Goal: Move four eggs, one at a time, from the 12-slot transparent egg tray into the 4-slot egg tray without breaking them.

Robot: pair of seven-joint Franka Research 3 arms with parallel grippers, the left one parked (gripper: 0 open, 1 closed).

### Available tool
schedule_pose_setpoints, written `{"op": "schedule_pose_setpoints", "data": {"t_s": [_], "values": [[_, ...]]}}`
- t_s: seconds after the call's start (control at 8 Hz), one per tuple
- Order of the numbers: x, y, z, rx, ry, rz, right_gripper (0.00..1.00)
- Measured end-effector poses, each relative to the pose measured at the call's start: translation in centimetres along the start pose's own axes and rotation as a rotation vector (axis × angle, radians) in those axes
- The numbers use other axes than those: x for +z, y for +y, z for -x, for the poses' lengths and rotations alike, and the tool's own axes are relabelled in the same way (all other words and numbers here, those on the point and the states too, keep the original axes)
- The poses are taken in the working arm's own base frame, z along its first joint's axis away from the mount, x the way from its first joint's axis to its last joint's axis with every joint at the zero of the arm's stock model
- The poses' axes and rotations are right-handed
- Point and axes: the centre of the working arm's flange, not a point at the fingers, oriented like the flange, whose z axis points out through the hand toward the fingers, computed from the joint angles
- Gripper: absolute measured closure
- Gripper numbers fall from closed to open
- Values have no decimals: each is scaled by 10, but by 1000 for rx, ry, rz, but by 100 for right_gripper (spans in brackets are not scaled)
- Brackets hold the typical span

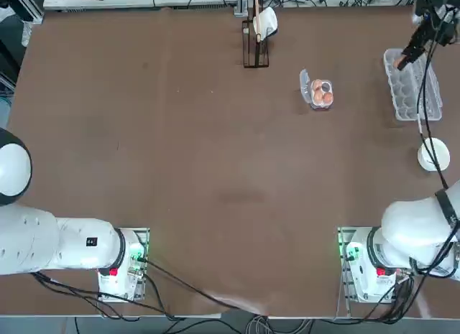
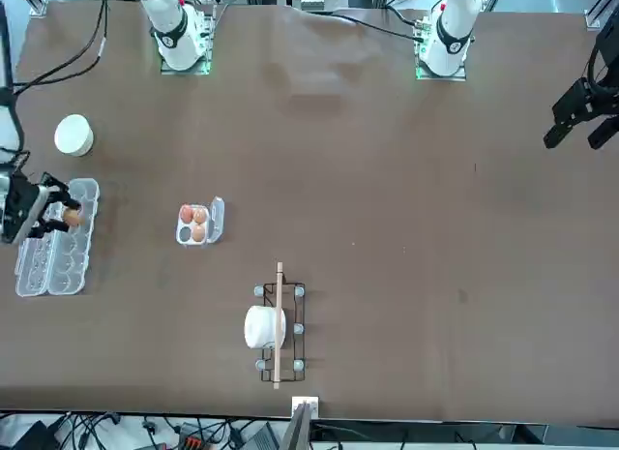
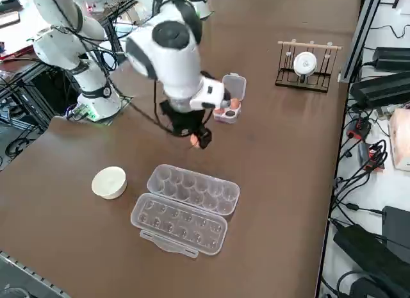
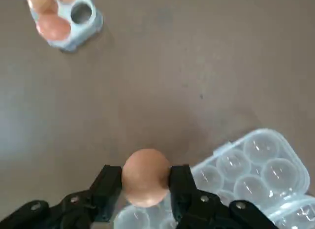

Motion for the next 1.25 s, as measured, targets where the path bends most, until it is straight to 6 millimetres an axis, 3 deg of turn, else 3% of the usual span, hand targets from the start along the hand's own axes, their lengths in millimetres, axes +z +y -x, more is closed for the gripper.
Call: {"op": "schedule_pose_setpoints", "data": {"t_s": [0.25,0.75,1.25], "values": [[-3,-19,-46,106,-7,7,43],[6,-50,-110,301,-18,11,43],[35,-88,-176,470,6,55,43]]}}
